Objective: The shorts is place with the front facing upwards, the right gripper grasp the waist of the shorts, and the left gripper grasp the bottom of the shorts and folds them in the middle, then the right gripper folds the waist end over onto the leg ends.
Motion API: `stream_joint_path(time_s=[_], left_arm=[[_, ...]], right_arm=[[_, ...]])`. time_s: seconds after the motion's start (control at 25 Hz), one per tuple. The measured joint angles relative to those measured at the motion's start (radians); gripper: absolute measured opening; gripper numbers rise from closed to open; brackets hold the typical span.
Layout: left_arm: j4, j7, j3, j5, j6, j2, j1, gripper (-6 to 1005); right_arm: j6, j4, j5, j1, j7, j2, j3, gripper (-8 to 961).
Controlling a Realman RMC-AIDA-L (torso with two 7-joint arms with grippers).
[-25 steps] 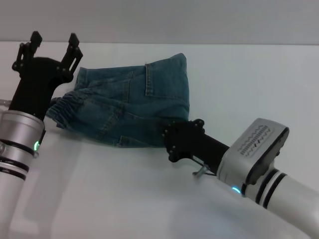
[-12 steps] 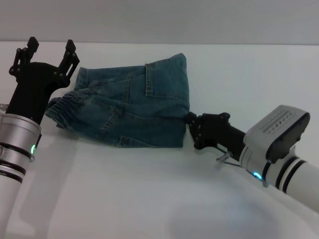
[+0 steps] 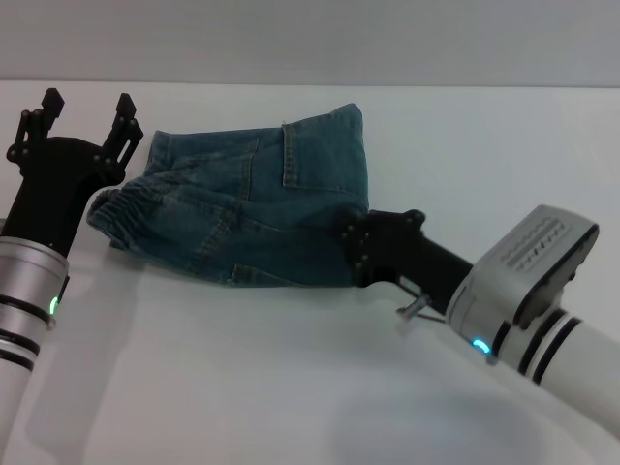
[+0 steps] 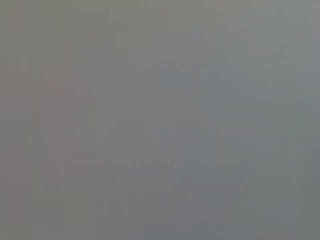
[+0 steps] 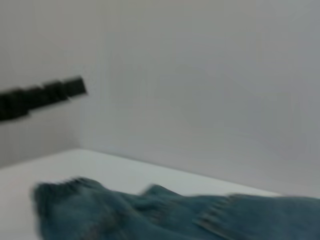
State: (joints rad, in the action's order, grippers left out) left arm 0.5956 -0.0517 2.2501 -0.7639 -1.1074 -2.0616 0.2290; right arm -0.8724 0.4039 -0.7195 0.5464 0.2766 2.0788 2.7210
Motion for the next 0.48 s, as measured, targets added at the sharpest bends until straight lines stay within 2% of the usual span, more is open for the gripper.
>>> stream_joint_path(time_s=[0.2, 0.48], left_arm=[[0.000, -0.001, 0.000, 0.000, 0.000, 0.000, -0.005, 826], [-0.001, -0.001, 0.000, 0.000, 0.006, 0.001, -0.005, 826]], right_arm=[[0.029, 0.063, 0.041, -0.023, -0.019, 0.004, -0.002, 0], [0.149, 0.039, 0.037, 0.038, -0.010, 0.001, -0.045, -1]])
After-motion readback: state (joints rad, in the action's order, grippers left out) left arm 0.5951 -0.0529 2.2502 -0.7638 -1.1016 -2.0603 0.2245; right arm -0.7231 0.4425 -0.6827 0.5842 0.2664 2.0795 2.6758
